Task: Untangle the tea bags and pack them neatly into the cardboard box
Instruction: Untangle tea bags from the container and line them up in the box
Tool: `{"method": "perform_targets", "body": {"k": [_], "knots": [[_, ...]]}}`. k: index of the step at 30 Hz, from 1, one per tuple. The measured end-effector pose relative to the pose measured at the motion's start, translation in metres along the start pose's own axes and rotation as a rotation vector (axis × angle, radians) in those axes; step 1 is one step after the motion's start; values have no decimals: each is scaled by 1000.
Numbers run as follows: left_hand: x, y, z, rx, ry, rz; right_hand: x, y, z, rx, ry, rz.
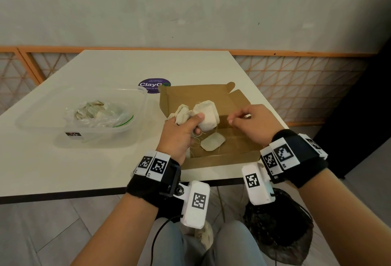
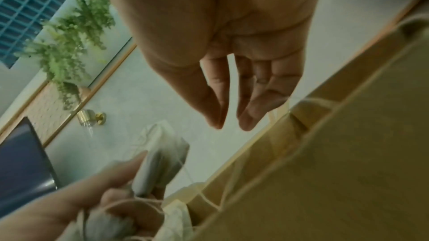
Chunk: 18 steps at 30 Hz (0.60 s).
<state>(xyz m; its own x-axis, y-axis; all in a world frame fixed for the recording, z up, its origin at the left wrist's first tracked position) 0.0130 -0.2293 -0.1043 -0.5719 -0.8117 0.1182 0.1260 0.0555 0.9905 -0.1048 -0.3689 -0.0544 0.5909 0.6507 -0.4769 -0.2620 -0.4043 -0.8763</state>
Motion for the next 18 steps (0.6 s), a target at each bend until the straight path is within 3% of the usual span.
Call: {"method": "perform_targets", "body": {"k": [10, 15, 18], "knots": [[-1, 2, 1, 3, 21, 6, 55, 7, 14, -137, -431, 575], [-1, 3, 2, 4, 20, 10, 60, 13, 15, -154, -477, 611], [-1, 4, 4, 4, 12, 23, 53, 13, 15, -134, -381, 490]]}}
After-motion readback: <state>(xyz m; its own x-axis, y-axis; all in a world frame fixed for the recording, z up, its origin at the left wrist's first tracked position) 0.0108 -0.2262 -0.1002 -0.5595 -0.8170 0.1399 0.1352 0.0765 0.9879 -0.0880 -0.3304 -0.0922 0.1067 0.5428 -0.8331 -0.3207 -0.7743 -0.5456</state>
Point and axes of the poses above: each hand's wrist, its own z-axis away from the middle knuckle, its own x-axis out of the palm, y = z × x, the point moved 7 cm from there along -z, towards the middle knuckle, and after that the axes turned 11 degrees about -z, right-handed, at the moved point
